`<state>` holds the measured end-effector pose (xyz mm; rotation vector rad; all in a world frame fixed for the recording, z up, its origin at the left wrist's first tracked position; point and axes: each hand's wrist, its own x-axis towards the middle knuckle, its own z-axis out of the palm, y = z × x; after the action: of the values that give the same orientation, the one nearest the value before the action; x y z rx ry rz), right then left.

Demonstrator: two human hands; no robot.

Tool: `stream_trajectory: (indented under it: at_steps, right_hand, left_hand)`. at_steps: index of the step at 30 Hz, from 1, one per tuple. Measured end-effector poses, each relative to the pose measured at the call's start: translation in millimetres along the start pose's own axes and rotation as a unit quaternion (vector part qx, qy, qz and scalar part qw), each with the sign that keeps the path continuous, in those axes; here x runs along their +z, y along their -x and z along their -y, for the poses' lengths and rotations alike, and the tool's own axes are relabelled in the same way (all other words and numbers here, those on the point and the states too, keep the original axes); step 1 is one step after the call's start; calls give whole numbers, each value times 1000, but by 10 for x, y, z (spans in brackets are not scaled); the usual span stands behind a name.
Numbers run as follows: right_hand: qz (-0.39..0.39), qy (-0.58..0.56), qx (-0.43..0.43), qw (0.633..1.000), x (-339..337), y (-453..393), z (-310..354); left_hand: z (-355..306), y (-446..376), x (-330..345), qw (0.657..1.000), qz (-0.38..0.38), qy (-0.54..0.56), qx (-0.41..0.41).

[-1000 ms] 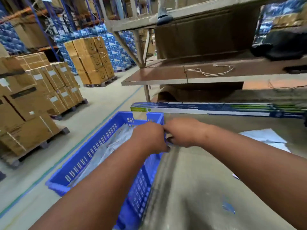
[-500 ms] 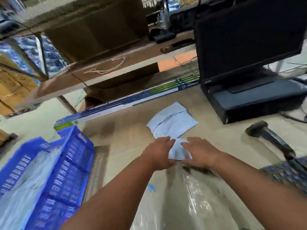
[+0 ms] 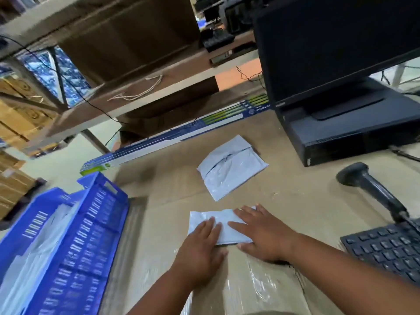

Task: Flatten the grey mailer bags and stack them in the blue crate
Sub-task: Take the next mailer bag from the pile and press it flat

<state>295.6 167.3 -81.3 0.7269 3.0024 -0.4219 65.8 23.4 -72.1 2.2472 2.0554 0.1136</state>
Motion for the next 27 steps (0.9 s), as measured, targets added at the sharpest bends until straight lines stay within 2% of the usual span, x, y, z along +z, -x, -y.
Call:
stream_trajectory:
  at_steps: [3,10,17,19,23,27]
  right_hand:
    - [-3,8,-56,998,180,3,188]
    - [9,30,-126,992,296,-43,545]
    - [-2,23,-111,994,297,-3,499]
    - [-9,13,-99,995,298,17,479]
    - [-7,0,-47,999,277,59,438]
    - [-71,-28,38,996,208,-40,604]
  left_hand:
    - [7,528,168,998,-32,1,-56]
    - [-192,1193,242,986,-33,-24,-160]
    - [-279,1238,266,980,-16,-38,-195]
    - [-306,1212,180,978,-35,-44,-200]
    - [-305,1010,14,982,-94,-11,-164]
    - [-281,616,-27,984,-73,26,-158]
